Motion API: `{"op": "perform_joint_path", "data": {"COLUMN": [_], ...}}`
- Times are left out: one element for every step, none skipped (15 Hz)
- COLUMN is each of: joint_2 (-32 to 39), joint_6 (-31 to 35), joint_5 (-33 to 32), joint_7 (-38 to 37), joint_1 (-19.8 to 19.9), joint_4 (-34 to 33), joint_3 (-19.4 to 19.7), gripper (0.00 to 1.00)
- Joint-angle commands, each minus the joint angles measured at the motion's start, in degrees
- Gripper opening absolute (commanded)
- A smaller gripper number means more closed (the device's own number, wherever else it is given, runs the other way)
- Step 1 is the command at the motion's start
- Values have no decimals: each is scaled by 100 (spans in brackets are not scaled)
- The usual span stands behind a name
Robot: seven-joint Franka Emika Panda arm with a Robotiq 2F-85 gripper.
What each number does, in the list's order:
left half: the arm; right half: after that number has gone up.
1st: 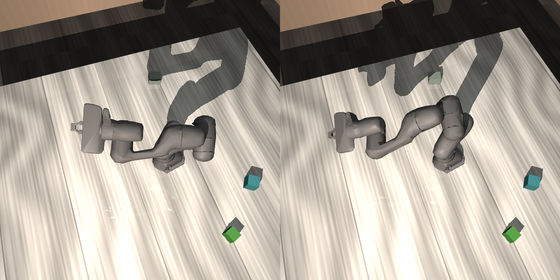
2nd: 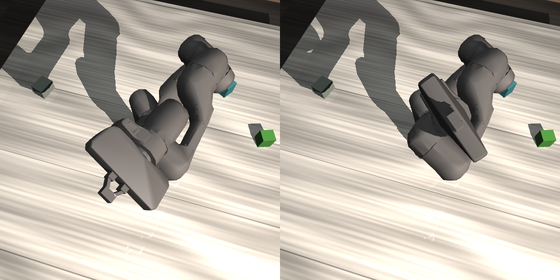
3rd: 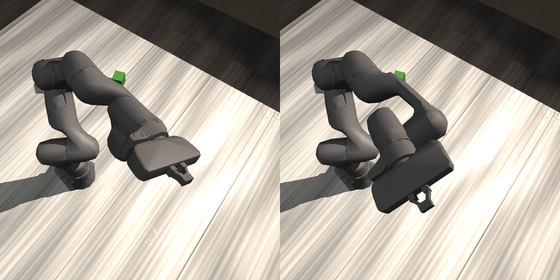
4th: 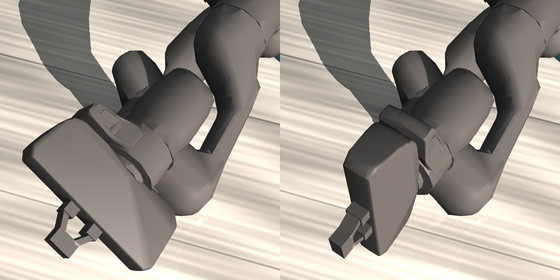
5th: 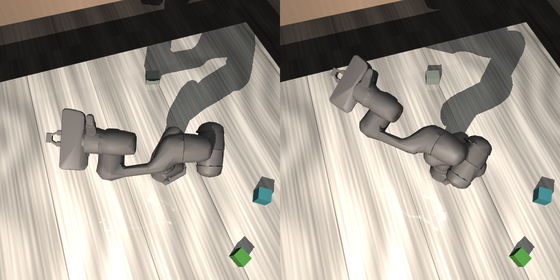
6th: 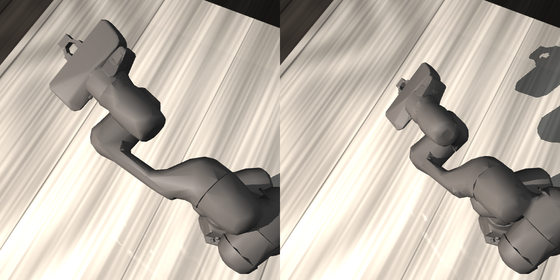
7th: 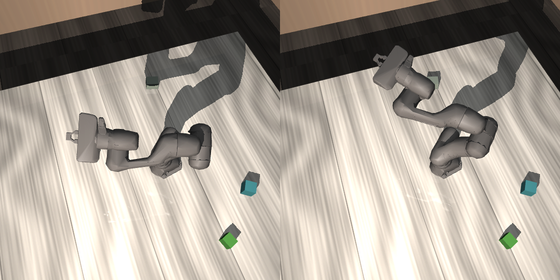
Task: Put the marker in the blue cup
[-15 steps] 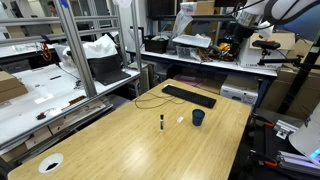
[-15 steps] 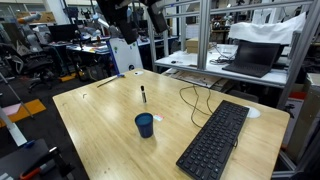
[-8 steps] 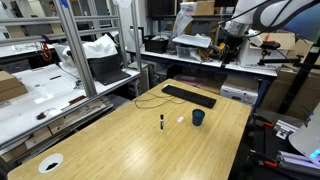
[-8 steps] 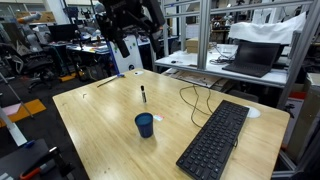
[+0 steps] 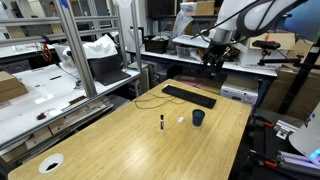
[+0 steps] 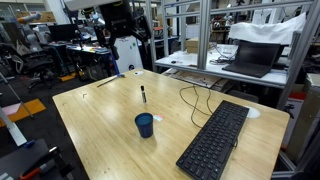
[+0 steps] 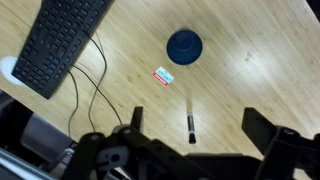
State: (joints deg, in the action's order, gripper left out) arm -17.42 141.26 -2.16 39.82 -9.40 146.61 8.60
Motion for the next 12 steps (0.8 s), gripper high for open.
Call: {"op": "perform_joint_path", "data": {"joint_2": [730,934,1090,796,938,974,954,923,908,898,894,925], "joint_6": [-3,-48,-135,-3,-4,-3,-5,-7,-8,-9,-9,70], "joint_5": [474,536,569,442,447,444,443,443,443,444,444,494], "joint_7": [842,962,1065,729,747,736,732,732,732,732,732,680], "joint_1": [-190,-173,-123,4,34,55,65,70,73,72,72,58], "joint_4": [-580,-757,-913,-571,-664,-659,-642,-636,-635,-631,-628,-604], "joint_3": [-90,-159,-233,-369,-418,-446,-456,-454,-451,-451,-450,-475], "gripper": [100,100,100,100,100,100,100,100,100,100,100,100]}}
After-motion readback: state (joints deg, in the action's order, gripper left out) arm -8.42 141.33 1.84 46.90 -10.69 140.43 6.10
